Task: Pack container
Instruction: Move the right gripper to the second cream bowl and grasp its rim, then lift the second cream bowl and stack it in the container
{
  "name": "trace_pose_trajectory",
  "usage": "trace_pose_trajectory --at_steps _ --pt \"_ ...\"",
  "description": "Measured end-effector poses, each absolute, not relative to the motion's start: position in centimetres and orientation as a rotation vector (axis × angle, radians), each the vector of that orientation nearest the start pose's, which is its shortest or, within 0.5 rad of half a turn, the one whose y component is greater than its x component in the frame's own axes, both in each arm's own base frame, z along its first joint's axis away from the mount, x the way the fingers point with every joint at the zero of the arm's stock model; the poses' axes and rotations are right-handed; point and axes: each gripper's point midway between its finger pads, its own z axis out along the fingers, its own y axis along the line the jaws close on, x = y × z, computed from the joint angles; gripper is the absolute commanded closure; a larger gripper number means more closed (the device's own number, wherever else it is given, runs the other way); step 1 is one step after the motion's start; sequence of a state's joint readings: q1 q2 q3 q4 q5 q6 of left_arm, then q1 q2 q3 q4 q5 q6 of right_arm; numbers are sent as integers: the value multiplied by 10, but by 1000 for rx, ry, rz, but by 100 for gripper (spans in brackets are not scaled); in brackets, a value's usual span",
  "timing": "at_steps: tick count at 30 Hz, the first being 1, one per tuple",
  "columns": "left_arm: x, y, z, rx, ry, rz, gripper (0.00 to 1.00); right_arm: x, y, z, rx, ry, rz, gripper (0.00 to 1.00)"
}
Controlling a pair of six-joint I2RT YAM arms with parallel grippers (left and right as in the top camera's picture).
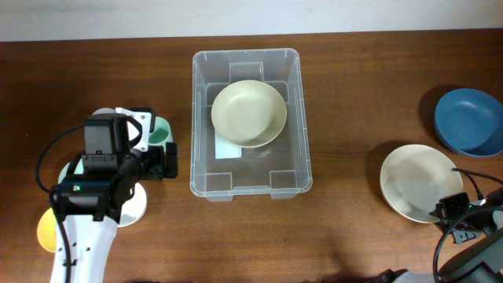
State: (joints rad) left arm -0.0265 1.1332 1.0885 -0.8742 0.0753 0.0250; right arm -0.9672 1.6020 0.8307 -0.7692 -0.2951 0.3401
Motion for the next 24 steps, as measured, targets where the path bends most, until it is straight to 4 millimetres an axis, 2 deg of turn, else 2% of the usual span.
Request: trace_pose_trajectory --at_steps 2,9,14,19,24 --pt "304 -21 207 96 2486 -94 1 185 -180 11 1818 2380 409 96" --pt "304 -21 207 96 2486 -94 1 189 -176 11 1789 2402 414 96" --pt "304 -21 207 96 2486 -94 0 206 -162 12 1679 2477 415 96" --pt "304 -21 207 96 2486 -94 0 236 -136 20 1492 2577 445 96" --pt "304 -21 207 96 2486 -94 1 292 -115 62 1199 2630 460 96"
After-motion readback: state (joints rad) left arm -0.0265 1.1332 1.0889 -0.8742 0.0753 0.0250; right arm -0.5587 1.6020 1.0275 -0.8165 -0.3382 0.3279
